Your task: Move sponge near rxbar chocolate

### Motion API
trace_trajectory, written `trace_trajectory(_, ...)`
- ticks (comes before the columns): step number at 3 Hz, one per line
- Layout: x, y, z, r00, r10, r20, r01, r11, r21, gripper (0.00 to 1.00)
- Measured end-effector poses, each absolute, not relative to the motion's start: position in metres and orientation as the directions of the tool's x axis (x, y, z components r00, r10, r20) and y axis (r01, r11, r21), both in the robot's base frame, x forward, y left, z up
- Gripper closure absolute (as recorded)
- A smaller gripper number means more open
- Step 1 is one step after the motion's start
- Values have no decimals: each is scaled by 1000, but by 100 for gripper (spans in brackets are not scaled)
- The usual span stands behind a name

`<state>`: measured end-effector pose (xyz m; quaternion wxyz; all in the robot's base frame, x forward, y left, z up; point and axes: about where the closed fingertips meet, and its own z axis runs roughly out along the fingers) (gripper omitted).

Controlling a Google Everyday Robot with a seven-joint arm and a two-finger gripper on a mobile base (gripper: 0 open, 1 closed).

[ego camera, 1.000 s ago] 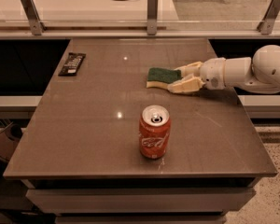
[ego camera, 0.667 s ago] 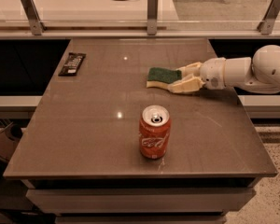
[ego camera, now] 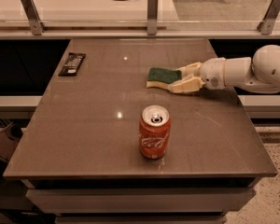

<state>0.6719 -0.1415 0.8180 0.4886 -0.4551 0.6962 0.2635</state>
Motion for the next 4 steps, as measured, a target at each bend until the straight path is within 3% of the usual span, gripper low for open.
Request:
trace_trajectory(1,672,-141,818,-108,-376,-920,-891,447,-78,100)
trace_trajectory(4,698,-110,970,-10,-477,-879,-813,515,-270,100)
